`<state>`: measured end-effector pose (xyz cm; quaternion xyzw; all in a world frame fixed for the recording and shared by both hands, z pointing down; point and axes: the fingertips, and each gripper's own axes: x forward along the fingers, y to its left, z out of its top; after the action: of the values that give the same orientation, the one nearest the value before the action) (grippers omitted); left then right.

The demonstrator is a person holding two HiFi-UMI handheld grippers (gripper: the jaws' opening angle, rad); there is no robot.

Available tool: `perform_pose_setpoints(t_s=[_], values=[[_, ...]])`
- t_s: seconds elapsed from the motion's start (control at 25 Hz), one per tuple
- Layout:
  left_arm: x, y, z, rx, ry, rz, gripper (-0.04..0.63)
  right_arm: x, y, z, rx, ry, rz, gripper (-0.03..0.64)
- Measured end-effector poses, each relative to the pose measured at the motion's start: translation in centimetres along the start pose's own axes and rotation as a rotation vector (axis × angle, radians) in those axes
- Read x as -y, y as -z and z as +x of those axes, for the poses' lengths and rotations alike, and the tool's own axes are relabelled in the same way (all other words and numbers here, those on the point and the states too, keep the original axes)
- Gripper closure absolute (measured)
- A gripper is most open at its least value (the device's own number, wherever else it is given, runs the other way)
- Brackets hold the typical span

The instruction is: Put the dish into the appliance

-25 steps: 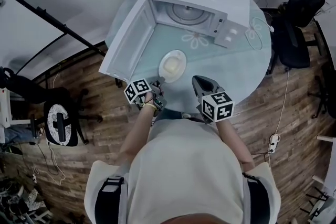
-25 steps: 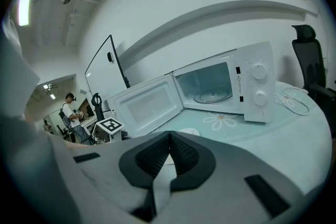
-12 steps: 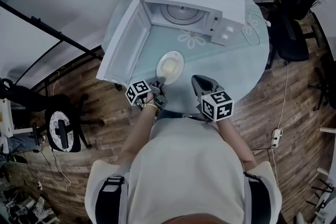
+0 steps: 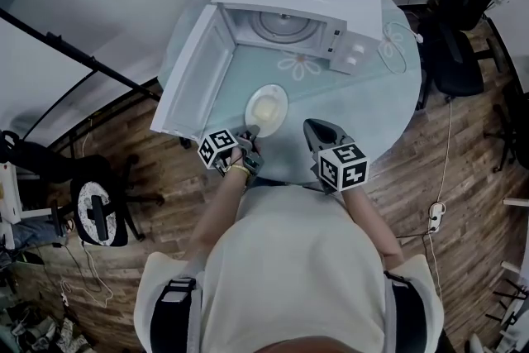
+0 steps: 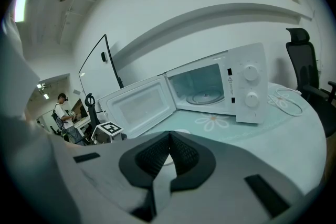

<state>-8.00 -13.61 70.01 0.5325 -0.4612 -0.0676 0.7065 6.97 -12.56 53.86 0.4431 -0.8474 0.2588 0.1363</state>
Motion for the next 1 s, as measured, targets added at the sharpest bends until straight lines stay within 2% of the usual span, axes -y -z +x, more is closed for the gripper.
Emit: perform_pose_setpoints(t_s=[0.16,0.36,0.6,1.0], values=[[-0.5,0.4,-0.2,-0.006,-0.021,-0.008,0.548,0.0,-0.1,0.1,0.001,0.000,-0.009,0.611],[0.4,0.7,-0.5,-0.003,0.047,-0.021,0.559,0.1,-0.1,-0.1,0.001,0.000,-0.008,0.611],[2.1,0.2,-1.4,0.029,0.129,0.037,0.569,-0.3,-0.1,-0.1,-0.001,-0.003,-0.015,0.611],[3.4,-0.3,-1.8,0.065,0.217,0.008,0.569,-0.2,0.2,-0.4,-0.001,-0.003,-0.015,0.611]])
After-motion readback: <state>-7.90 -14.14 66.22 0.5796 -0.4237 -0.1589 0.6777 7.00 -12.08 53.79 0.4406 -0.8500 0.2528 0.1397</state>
